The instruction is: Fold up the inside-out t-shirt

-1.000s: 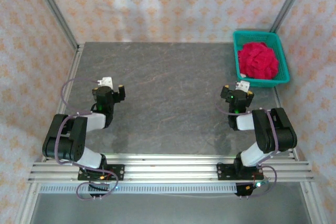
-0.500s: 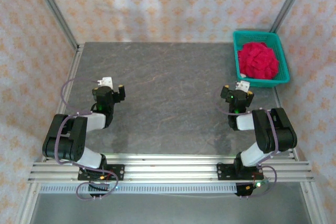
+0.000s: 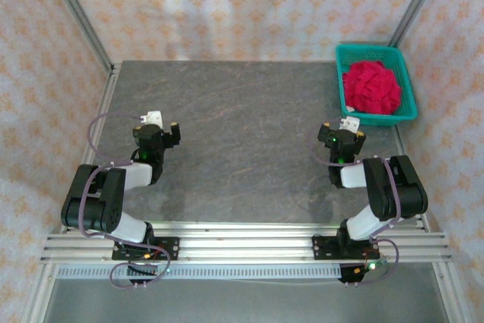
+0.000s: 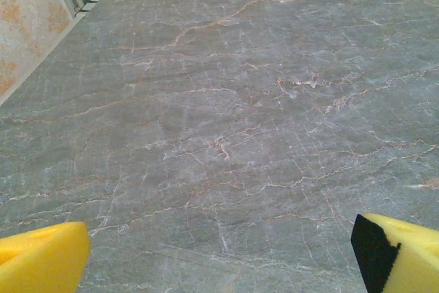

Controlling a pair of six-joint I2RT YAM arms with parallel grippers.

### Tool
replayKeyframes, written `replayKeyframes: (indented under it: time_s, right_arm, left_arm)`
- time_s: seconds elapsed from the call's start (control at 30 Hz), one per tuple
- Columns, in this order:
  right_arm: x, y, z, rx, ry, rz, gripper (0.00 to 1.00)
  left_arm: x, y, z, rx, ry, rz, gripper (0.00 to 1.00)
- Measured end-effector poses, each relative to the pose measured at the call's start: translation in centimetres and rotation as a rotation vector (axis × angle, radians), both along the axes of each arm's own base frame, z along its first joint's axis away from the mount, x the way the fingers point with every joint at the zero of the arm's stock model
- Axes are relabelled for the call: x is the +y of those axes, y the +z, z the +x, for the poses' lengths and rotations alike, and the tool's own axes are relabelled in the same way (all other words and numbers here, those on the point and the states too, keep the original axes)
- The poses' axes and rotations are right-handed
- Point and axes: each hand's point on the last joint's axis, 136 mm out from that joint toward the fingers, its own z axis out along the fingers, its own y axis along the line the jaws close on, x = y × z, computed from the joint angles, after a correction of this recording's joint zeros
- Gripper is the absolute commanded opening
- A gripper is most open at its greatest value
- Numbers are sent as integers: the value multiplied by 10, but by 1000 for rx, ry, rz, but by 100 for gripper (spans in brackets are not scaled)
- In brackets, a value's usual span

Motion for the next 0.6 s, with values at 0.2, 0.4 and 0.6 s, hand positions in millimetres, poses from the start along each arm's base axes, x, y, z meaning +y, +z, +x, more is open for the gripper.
replayKeyframes:
  time_s: [0.2, 0.4, 0.6]
  right_arm:
    - [1, 0, 0, -1, 4, 6, 99]
    - [-4, 0, -1, -7, -19, 22, 99]
    - [-9, 62, -3, -28, -75, 20, 99]
  left_arm:
    - [0, 0, 0, 0, 0, 0, 100]
    - [-3, -1, -3, 63, 9, 16, 100]
    - [-26, 100, 0, -50, -20, -21, 100]
